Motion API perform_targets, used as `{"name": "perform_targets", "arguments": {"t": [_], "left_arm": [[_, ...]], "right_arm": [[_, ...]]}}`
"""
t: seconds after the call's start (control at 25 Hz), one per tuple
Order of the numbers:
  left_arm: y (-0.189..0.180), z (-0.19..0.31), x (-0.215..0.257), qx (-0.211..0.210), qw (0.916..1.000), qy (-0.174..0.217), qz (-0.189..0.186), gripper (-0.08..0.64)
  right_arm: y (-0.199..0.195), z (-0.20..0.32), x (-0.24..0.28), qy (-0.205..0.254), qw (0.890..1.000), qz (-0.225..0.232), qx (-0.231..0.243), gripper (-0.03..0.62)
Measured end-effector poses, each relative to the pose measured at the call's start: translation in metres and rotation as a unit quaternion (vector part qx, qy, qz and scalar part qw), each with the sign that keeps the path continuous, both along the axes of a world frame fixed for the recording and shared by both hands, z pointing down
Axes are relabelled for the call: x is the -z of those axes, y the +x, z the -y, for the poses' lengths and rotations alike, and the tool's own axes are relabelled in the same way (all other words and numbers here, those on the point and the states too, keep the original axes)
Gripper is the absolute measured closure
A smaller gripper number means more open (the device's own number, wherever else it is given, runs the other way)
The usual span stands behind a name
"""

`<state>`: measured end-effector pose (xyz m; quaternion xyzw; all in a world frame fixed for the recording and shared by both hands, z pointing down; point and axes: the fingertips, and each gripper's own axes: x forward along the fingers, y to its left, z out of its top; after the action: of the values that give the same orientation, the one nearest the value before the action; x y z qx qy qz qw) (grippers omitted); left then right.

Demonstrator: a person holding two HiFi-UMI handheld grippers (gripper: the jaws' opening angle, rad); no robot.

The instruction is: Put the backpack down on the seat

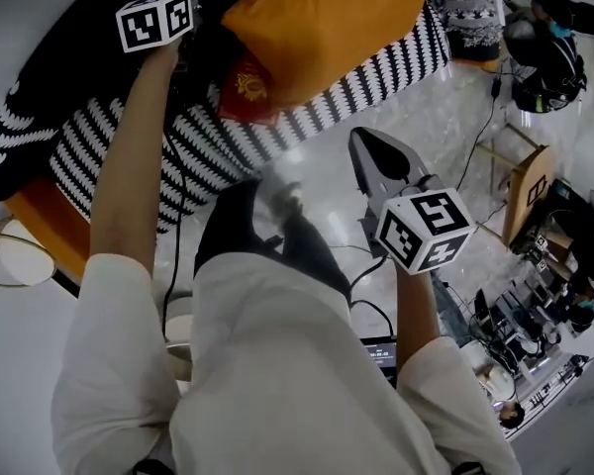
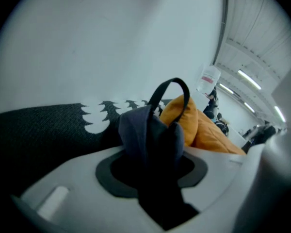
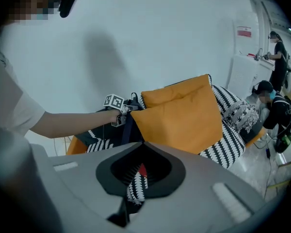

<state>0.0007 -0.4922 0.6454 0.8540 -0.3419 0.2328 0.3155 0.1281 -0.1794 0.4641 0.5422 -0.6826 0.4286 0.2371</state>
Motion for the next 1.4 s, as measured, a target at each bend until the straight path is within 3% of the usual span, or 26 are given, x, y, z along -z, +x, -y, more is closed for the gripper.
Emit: {"name": "perform_targets", "arguments": {"t": [0.08,0.16,0.36,0.56,0.88,1.08,1.28,1.4], "left_arm": [[-0.001,-0.001,0.002,-0.008,0.9998,0.008,0.014,0.347],[-0.006,-0.002,0.007,-0.009,0.9998,0.009,0.017,0.241],[-0.037,-0.023,0.015,-0.025,0.9993,0.017,0.021,0.201],[-0.066,-0.042,0.037,-0.028,0.9971,0.062,0.034,0.201],[-0.101,-0.101,0.087,0.005,0.9964,0.083,0.016,0.211],[-0.129,-0.159,0.116,0.013,0.9944,0.103,0.018,0.292],[-0.157,-0.212,0.151,0.082,0.9892,0.121,-0.004,0.357],[-0.159,-0.251,0.166,0.095,0.986,0.137,0.005,0.403]], "right_arm": [[-0.002,-0.002,0.005,0.002,1.0,0.0,0.005,0.586],[-0.004,-0.001,0.01,0.006,1.0,-0.001,0.008,0.586],[-0.02,-0.003,0.016,0.014,1.0,-0.001,0.021,0.586],[-0.036,-0.004,0.019,0.028,0.998,0.0,0.059,0.586],[-0.035,-0.015,0.042,0.065,0.992,0.017,0.104,0.586],[-0.035,-0.031,0.056,0.091,0.988,0.021,0.126,0.586],[-0.029,-0.056,0.071,0.113,0.983,0.027,0.142,0.586],[-0.025,-0.078,0.073,0.12,0.98,0.022,0.156,0.586]]}}
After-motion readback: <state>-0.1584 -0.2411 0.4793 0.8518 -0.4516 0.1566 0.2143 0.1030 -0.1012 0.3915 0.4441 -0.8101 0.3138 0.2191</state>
